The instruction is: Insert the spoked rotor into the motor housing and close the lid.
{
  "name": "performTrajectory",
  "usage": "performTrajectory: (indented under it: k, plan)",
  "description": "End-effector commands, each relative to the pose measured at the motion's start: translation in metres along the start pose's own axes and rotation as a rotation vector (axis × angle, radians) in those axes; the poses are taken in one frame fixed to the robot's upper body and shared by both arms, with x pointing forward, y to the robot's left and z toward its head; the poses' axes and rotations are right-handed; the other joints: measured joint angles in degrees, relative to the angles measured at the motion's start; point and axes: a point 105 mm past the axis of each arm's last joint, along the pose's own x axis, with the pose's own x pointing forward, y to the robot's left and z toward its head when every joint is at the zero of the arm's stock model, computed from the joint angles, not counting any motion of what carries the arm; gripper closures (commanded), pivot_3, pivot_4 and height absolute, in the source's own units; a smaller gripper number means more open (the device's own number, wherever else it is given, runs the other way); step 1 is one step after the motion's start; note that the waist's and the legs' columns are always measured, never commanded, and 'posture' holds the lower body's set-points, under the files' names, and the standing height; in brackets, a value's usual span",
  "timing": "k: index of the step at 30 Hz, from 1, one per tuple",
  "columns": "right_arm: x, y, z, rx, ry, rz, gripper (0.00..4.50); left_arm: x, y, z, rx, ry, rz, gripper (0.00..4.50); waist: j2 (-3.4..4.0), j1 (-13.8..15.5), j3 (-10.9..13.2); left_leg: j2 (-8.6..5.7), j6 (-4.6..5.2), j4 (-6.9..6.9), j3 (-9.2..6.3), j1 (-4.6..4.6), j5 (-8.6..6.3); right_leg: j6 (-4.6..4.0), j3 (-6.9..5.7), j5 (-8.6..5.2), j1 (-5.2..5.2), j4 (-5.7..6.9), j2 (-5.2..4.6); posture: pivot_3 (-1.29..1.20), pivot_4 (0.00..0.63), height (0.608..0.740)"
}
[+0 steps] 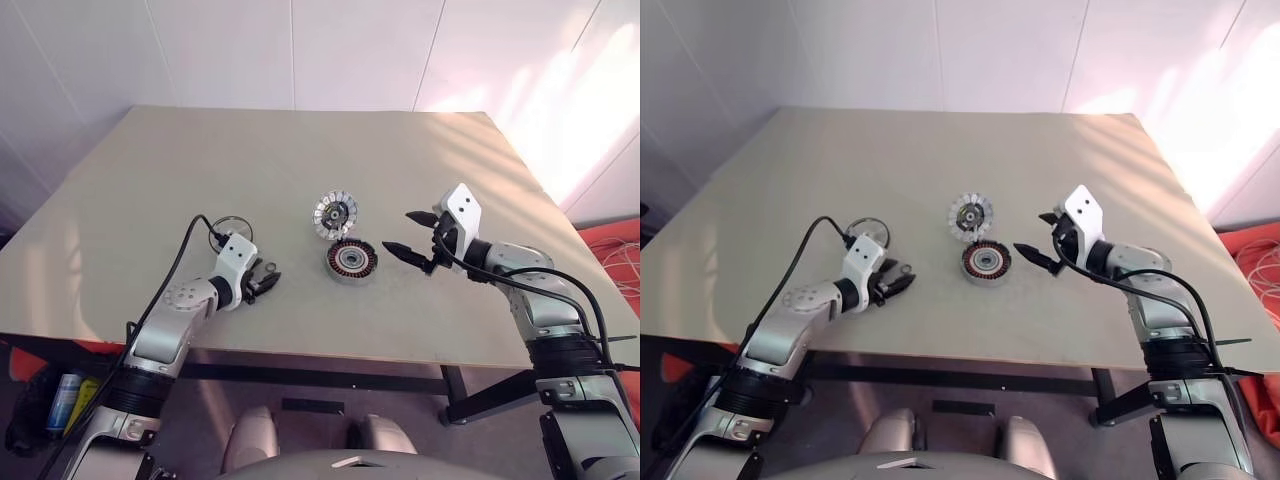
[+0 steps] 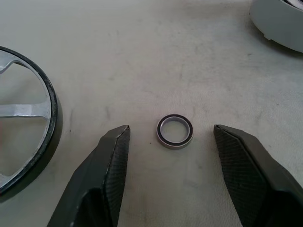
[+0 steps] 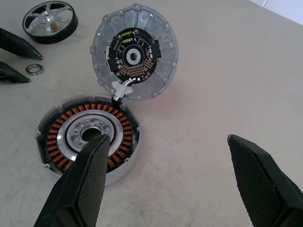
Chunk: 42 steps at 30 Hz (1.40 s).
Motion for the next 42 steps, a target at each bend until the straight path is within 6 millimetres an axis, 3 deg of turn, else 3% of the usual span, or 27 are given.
performTrajectory:
  k: [1,33,36,40,42]
  plan:
    - [-0.001,-0.005,0.019,-0.045,-0.062,-0.014,0.0,0.001,0.002,0.002,0.015,0.003,0.013,1.48,0.0,0.01,0.0,-0.02,0.0,-0.02,0.0,0.0,0.0,0.01,0.0,0.0,0.0,-0.01,-0.01,0.0,0.0,0.74]
    - [0.0,-0.007,0.022,-0.052,-0.072,-0.028,0.0,0.009,-0.019,-0.01,-0.031,0.072,-0.124,1.48,0.03,0.13,-0.02,-0.31,0.3,-0.18,-0.05,0.0,0.09,0.13,-0.12,-0.08,0.14,-0.16,-0.33,0.0,0.0,0.74]
    - [0.001,-0.007,0.022,-0.053,-0.074,-0.031,0.0,0.008,-0.019,-0.011,-0.037,0.077,-0.125,2.04,0.04,0.12,-0.02,-0.31,0.32,-0.19,-0.06,0.0,0.08,0.13,-0.14,-0.07,0.17,-0.21,-0.33,0.0,0.0,0.74]
    - [0.001,-0.008,0.023,-0.055,-0.076,-0.034,0.0,0.008,-0.019,-0.012,-0.037,0.083,-0.13,3.23,0.08,0.12,-0.05,-0.31,0.42,-0.21,-0.06,0.0,0.03,0.15,-0.15,-0.08,0.21,-0.31,-0.33,0.0,0.0,0.74]
    - [0.002,-0.008,0.023,-0.057,-0.077,-0.035,0.0,0.008,-0.018,-0.014,-0.034,0.086,-0.127,3.23,0.1,0.12,-0.06,-0.31,0.47,-0.22,-0.06,-0.01,0.0,0.15,-0.17,-0.09,0.25,-0.39,-0.33,0.0,0.0,0.74]
